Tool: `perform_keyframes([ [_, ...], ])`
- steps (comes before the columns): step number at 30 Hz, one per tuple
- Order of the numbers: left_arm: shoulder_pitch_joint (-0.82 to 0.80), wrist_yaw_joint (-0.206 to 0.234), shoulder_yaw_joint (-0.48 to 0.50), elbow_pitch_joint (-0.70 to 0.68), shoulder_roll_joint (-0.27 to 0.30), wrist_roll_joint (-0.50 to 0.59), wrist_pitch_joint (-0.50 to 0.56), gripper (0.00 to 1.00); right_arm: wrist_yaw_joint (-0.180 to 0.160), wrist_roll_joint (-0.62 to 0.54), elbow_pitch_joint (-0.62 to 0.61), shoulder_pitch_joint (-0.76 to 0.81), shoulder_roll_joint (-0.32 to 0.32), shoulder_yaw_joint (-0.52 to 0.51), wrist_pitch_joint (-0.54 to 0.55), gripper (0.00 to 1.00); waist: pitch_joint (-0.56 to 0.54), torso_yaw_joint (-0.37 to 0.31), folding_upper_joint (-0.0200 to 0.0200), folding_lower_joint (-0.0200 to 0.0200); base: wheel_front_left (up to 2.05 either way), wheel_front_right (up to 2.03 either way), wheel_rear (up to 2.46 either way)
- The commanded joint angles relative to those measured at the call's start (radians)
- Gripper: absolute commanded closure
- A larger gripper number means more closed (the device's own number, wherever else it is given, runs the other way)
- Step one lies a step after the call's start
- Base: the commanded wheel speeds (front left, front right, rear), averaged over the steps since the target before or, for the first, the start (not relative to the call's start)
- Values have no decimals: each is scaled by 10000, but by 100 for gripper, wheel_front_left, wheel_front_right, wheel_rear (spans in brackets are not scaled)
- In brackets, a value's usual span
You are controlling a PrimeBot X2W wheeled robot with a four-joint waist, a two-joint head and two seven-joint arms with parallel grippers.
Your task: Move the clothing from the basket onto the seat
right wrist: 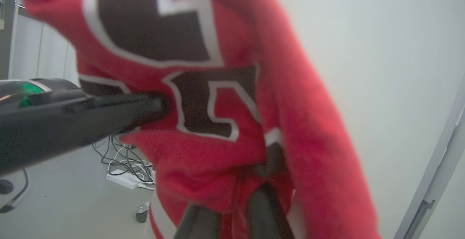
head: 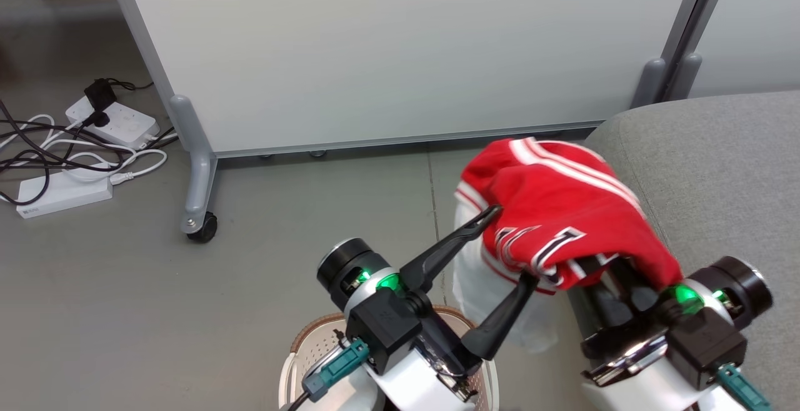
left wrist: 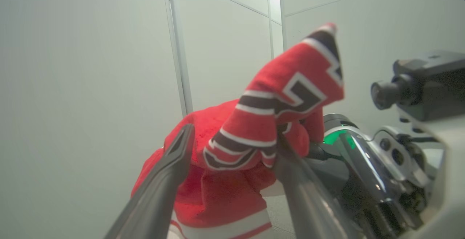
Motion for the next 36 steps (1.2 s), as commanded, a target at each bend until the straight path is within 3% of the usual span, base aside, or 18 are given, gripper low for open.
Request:
perform_keyframes([
  [1, 217, -3, 154, 100, 47, 81, -10, 0, 2, -51, 69, 150, 31, -228, -52, 100, 16, 10, 0, 0, 0, 0, 0],
  [15, 1352, -440, 981, 1208, 54, 949, -10, 0, 2, -47, 702, 743, 67, -1929, -52, 100, 65, 78, 0, 0, 0, 0, 0],
  [21, 1853, -529, 1034, 1399, 303, 1312, -10, 0, 2, -161, 825, 1243, 207, -2631, -52, 100, 101, 87, 0, 0, 0, 0, 0],
  [36, 2510, -517, 748, 1393, 730, 1411, -10, 0, 2, -424, 1214, 1748, 312, -3136, -52, 100, 146, 115, 0, 0, 0, 0, 0],
])
